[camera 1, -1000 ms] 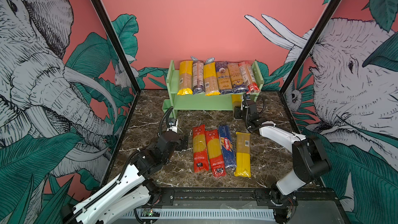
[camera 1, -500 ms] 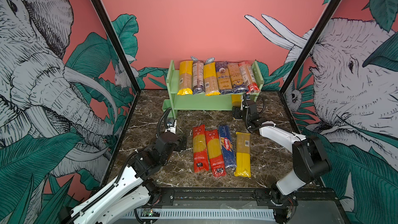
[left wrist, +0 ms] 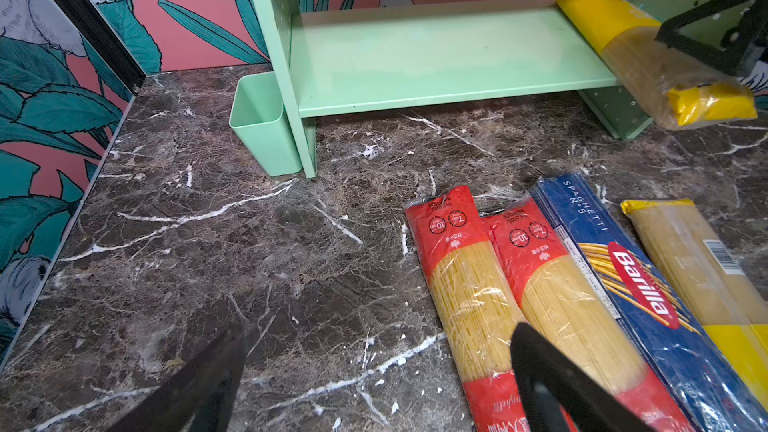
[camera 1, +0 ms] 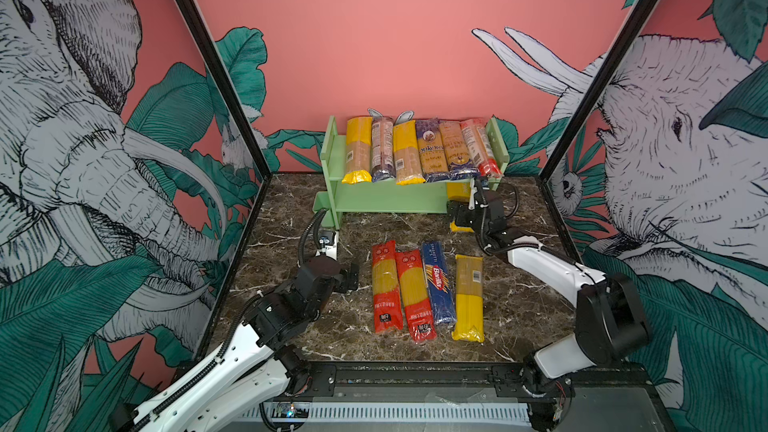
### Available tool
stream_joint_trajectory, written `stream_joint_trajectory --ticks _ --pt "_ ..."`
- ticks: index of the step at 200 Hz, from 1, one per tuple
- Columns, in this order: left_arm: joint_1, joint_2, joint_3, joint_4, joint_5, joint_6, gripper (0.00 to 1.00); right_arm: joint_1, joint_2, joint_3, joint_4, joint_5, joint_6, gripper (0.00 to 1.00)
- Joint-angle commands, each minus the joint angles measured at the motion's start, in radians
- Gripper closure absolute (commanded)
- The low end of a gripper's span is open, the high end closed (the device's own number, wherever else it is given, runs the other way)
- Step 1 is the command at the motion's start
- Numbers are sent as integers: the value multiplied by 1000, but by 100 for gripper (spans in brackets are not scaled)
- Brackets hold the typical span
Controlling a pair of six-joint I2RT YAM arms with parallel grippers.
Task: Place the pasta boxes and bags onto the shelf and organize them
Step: 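Open the right gripper and draw it back to the pasta row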
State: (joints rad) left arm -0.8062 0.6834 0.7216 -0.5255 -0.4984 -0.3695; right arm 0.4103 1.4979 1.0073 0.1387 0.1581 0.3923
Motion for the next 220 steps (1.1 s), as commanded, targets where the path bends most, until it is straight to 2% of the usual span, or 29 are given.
stream_joint_trajectory --ticks 1,53,93,130,175,220 --pt "-2 -17 25 -18 -2 -9 1 -7 -49 -25 80 -7 34 1" --pt "-2 -18 33 -29 17 -33 1 -5 -132 -67 28 -23 46 1" --pt "-2 -18 27 -38 44 -64 1 31 -257 -115 -91 -23 53 1" --pt "-3 -17 -13 -18 103 -115 1 191 -407 -218 -209 72 64 1" --pt "-8 13 -120 83 226 -187 1 402 -564 -382 -309 179 169 1" --pt "-94 105 -164 169 232 -220 1 564 -638 -503 -375 274 300 1"
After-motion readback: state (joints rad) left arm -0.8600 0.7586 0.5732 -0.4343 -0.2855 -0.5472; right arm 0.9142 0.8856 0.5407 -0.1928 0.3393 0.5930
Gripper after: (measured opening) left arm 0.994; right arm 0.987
